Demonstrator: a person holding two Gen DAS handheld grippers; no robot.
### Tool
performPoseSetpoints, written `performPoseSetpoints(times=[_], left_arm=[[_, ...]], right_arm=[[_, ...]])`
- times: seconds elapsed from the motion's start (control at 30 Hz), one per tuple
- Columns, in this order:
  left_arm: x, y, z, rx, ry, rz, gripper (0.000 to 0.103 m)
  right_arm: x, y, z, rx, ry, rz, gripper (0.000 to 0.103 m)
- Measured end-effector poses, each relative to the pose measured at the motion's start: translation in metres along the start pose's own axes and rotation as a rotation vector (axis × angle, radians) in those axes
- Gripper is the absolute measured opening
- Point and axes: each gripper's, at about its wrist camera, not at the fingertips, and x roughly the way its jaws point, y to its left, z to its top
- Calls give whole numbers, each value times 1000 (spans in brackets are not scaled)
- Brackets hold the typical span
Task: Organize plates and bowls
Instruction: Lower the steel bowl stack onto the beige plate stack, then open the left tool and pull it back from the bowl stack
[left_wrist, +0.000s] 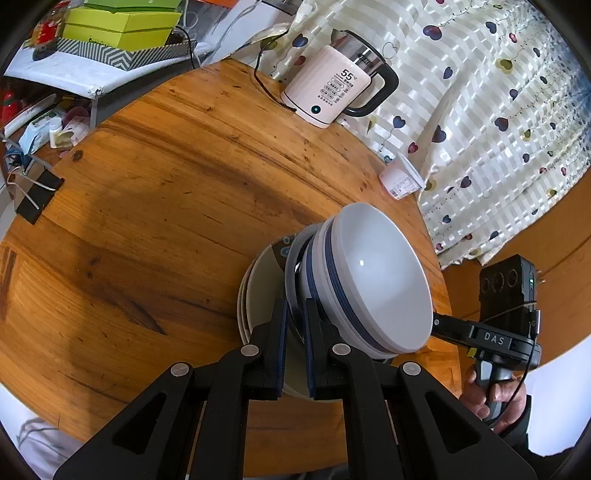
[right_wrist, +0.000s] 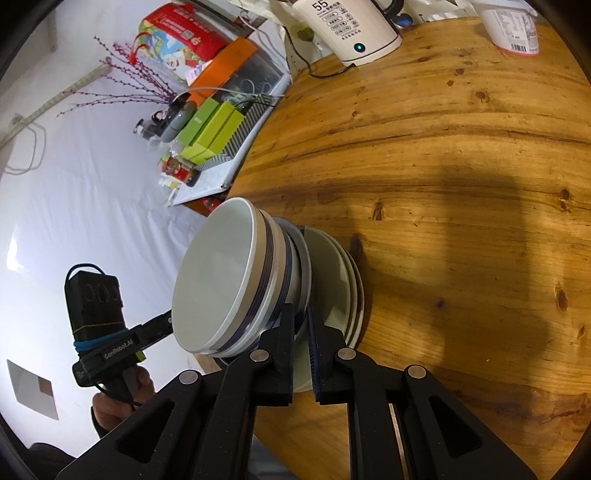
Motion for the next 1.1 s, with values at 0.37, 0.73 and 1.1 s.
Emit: performPoseSetpoints(times=[0.37, 0.73, 1.1], left_arm=[[-7, -12, -6, 51, -49, 95, 10], [-22, -34, -17, 115, -120, 221, 16], [-28, -50, -27, 167, -150, 288, 22]], right_arm=[[-13, -1, -9, -21, -25, -36, 31], [-27, 21, -21, -112, -58, -75, 50], [-35, 43, -34, -222, -98, -152, 69]])
